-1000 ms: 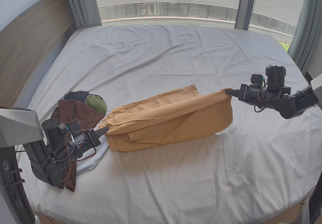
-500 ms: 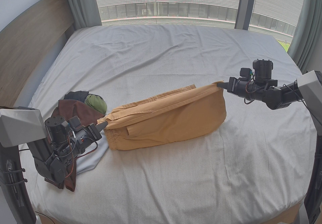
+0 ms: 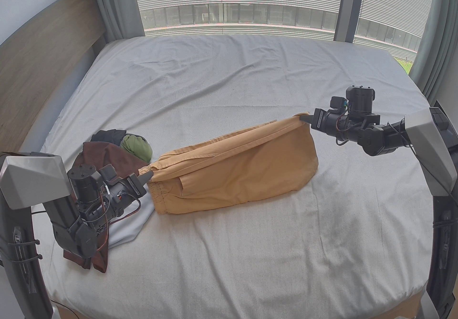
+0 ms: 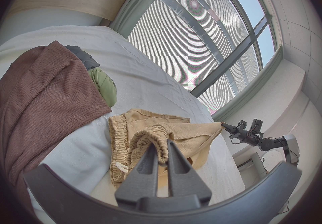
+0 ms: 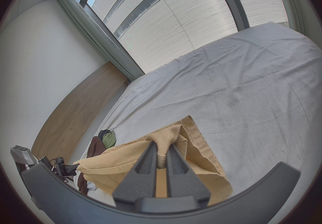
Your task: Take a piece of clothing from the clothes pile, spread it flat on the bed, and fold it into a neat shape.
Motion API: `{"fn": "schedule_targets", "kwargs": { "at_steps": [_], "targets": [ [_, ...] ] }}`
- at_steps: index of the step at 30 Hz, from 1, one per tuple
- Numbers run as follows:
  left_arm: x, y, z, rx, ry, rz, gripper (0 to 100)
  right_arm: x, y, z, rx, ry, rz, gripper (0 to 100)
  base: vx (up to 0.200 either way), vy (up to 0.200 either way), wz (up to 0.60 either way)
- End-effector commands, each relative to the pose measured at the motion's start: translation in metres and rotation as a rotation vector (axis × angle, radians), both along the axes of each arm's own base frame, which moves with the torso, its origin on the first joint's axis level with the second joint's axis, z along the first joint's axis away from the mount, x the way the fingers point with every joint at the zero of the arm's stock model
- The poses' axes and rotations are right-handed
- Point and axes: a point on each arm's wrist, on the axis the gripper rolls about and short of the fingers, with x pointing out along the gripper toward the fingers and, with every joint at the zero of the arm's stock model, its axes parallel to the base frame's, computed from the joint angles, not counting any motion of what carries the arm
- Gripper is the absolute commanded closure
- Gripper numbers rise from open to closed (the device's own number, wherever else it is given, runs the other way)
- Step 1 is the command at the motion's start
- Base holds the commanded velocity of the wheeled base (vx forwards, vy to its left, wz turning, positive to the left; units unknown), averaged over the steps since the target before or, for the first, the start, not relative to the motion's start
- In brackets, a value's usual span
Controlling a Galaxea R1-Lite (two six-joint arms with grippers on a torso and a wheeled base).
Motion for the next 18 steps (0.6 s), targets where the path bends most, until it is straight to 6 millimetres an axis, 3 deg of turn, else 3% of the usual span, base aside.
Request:
{"fn": "schedule_targets", "kwargs": {
  "at_steps": [1,15,16,17,18],
  "targets": [
    [0.004,0.000,-0.004,0.001,0.001,0.016,100,0.008,0.003,-0.010,0.003,0.007,-0.002,100,0.000,0.000,0.00],
    [0.016,0.001,-0.013,0.005,-0.001,0.051,100,0.017,0.004,-0.012,0.010,-0.021,0.001,100,0.000,0.000,0.00],
    [0.017,0.001,-0.015,0.007,0.003,0.057,0,0.018,0.004,-0.014,0.009,-0.018,0.001,100,0.000,0.000,0.00],
    [0.017,0.001,-0.017,0.009,0.006,0.062,0,0.018,0.005,-0.014,0.010,-0.021,0.002,100,0.000,0.000,0.00],
    [0.017,0.001,-0.017,0.010,0.006,0.063,0,0.019,0.005,-0.013,0.011,-0.022,0.002,0,0.000,0.000,0.00]
  ]
}}
